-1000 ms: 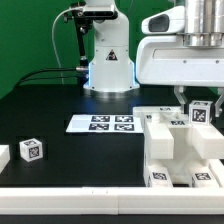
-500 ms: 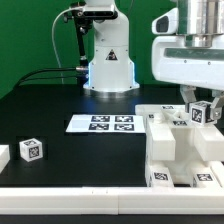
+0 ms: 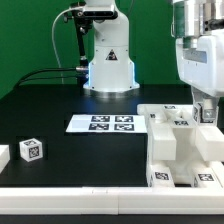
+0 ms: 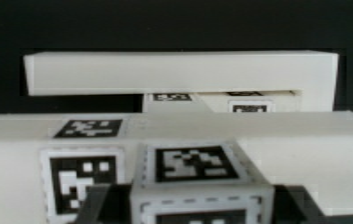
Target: Assemble chair
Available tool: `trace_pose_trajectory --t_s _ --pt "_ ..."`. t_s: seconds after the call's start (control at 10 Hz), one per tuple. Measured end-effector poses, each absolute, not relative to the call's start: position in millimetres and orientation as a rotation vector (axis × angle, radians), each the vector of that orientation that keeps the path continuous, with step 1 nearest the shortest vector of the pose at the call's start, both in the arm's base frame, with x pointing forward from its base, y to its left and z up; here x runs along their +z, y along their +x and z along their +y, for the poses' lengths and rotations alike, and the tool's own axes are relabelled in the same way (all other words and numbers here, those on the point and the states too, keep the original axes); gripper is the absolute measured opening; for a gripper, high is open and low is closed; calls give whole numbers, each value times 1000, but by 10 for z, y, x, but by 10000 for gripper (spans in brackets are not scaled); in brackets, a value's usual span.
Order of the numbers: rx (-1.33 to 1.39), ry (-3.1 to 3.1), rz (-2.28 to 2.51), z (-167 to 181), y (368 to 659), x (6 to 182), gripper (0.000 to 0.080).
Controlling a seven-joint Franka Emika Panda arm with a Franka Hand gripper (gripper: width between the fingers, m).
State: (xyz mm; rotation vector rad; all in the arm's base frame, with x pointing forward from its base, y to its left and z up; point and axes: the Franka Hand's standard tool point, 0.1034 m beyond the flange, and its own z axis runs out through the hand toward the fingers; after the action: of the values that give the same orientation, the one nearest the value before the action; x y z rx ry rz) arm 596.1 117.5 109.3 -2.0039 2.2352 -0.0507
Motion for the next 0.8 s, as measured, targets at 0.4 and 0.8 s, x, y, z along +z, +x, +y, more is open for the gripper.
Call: trace_pose_trajectory --t_s 0.4,0.8 --pt "-33 -1875 2341 1175 5954 1082 281" --pt "-32 -1895 2323 1173 5952 1084 635"
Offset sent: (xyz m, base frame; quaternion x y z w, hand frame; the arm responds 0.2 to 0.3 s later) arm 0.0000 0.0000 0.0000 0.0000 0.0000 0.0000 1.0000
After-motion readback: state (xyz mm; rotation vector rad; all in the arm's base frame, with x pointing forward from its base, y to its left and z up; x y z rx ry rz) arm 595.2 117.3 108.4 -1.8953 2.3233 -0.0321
